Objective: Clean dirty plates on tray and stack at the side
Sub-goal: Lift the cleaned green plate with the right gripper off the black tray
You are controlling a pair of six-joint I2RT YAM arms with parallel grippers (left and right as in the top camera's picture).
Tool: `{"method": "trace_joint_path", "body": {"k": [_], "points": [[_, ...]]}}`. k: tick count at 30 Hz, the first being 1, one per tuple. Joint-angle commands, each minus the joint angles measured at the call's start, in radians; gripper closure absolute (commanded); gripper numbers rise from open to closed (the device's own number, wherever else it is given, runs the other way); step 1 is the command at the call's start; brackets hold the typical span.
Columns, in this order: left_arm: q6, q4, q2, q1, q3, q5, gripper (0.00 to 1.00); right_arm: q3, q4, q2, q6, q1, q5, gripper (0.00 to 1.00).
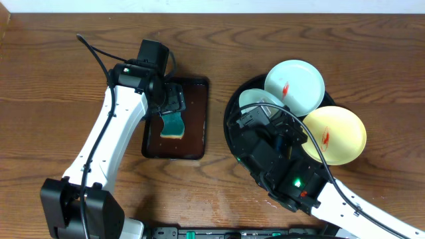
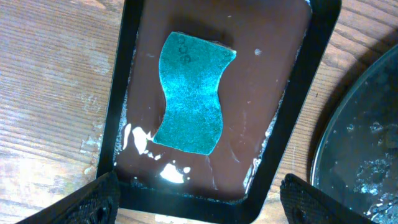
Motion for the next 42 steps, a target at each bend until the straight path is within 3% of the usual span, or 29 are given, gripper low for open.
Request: {"method": "trace_joint_path", "body": {"k": [1, 39, 42], "points": [[0.006, -0.002, -0.011, -0.001, 0.017, -0.005, 0.17, 0.015, 0.005, -0.009, -0.021, 0.012, 0.043, 0.99], [0.006, -0.002, -0.011, -0.001, 0.017, -0.005, 0.17, 0.015, 0.016, -0.009, -0.020, 0.011, 0.043, 0.99], [0.006, -0.002, -0.011, -0.001, 0.017, -0.005, 0.17, 0.015, 0.020, -0.009, 0.135, -0.031, 0.009, 0.99]]}}
